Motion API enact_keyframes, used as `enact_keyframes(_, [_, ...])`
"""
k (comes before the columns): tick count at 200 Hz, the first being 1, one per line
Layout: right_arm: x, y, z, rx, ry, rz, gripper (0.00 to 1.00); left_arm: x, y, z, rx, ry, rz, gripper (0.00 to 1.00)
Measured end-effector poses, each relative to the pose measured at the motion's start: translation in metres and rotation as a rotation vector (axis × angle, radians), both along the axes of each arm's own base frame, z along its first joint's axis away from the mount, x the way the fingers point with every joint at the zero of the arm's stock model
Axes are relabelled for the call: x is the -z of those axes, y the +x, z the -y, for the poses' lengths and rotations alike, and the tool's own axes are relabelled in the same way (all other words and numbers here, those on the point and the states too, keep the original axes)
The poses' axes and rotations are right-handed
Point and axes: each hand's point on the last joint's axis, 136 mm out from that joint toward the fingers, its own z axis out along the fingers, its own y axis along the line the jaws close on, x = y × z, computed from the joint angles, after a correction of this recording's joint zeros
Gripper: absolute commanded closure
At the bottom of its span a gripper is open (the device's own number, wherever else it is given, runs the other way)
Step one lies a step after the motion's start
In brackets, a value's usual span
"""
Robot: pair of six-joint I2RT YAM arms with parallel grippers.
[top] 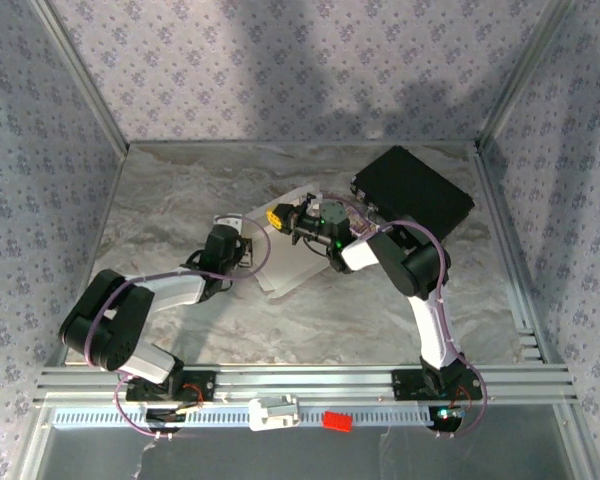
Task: Fold the paper box
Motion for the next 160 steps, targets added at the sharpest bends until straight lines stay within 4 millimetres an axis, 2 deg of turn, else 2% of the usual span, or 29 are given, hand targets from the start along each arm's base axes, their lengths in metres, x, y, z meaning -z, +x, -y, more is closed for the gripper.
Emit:
enact_keyframes(18, [0.0, 0.002, -0.001, 0.004, -0.002, -0.011, 1.0, 0.0, 0.001, 0.0, -0.028, 0.008, -0.008, 1.0])
enact_keyframes(116, [-0.003, -0.002, -0.012, 0.007, -0.053, -0.076, 1.0, 0.0, -0.004, -0.015, -0.237, 0.06, -0.054, 1.0])
enact_keyframes(134, [-0.003, -0.003, -0.013, 0.007, -0.065, -0.086, 0.94, -0.001, -0.005, -0.017, -0.257, 0.061, -0.069, 1.0])
enact_keyframes(160, [-0.001, -0.006, -0.012, 0.005, -0.101, -0.103, 0.74, -0.001, -0.005, -0.018, -0.27, 0.066, -0.085, 1.0])
